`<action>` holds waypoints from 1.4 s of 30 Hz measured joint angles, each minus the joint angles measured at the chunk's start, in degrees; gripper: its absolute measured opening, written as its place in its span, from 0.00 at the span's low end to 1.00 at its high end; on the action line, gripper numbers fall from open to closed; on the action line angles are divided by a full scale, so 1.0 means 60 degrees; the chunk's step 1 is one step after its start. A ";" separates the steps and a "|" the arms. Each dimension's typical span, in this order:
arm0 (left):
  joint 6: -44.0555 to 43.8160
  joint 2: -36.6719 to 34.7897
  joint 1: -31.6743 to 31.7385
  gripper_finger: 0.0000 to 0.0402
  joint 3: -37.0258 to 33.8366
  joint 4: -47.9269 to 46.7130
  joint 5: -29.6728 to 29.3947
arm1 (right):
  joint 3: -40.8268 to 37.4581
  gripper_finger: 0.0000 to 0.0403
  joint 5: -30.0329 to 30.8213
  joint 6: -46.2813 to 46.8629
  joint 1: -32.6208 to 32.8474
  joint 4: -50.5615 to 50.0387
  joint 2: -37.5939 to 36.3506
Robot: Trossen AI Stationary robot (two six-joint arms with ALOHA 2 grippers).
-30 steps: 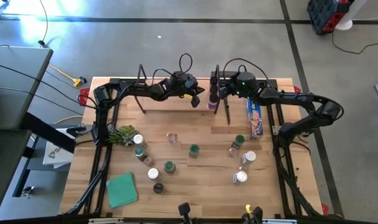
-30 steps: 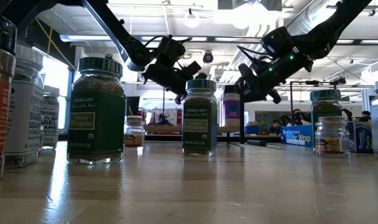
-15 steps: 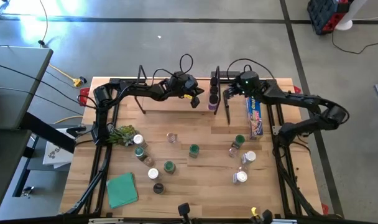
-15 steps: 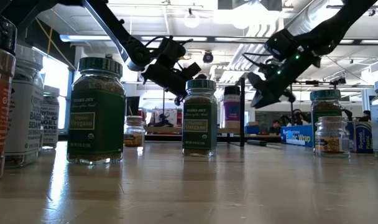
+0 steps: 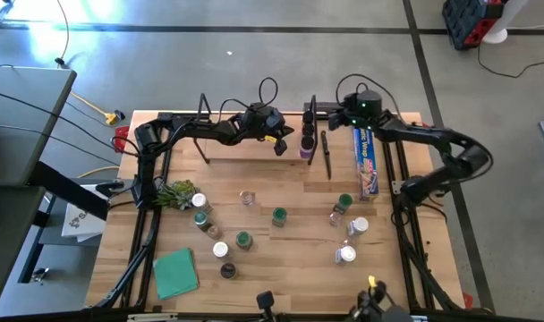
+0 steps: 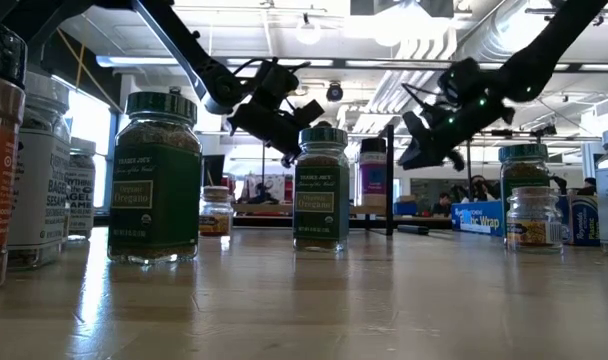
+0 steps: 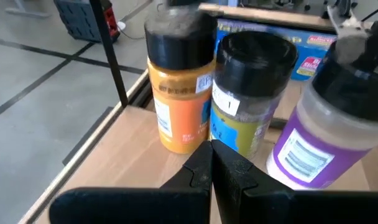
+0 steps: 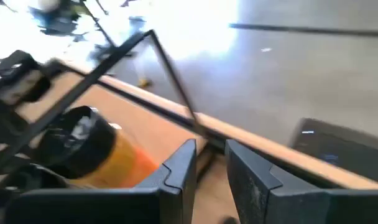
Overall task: Shelf spices
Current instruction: Adjust the black seasoning bottles on the shelf, then put the black seasoning bottle on the shelf aligned with the other black seasoning bottles
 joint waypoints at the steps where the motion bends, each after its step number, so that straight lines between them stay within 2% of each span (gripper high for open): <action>1: 0.0000 -0.0010 -0.0001 0.00 0.0000 0.0006 0.0003 | 0.0000 0.20 -0.0261 0.0133 -0.0018 0.0312 0.0253; 6: 0.0257 -0.0010 0.0004 0.00 0.0000 -0.0001 -0.0035 | 0.0000 0.20 -0.1055 0.0750 0.0031 0.1693 0.1352; 10: 0.0277 -0.0010 0.0000 0.00 0.0000 0.0000 -0.0051 | 0.0004 0.20 -0.1180 0.0989 0.0166 0.2071 0.1831; 18: 0.0251 -0.0010 0.0004 0.00 0.0000 0.0026 -0.0052 | 0.0004 0.20 -0.1246 0.0980 0.0548 0.2291 0.1939; 29: 0.0251 -0.0010 0.0000 0.00 0.0000 0.0003 -0.0048 | 0.0004 0.20 -0.1142 0.1017 0.0538 0.2241 0.1849; 32: 0.0251 -0.0012 0.0004 0.00 0.0000 -0.0043 -0.0048 | 0.0005 0.20 -0.0877 0.1011 0.0381 0.1984 0.1370; 35: 0.0362 -0.0154 0.0000 0.00 0.0000 -0.0336 -0.0044 | 0.0007 0.20 -0.0218 0.0744 0.0218 0.0881 0.0398; 42: 0.0943 -0.1208 -0.0018 0.00 0.0000 -0.1374 -0.0061 | 0.0011 0.20 0.1913 -0.0330 0.0443 -0.3043 -0.3280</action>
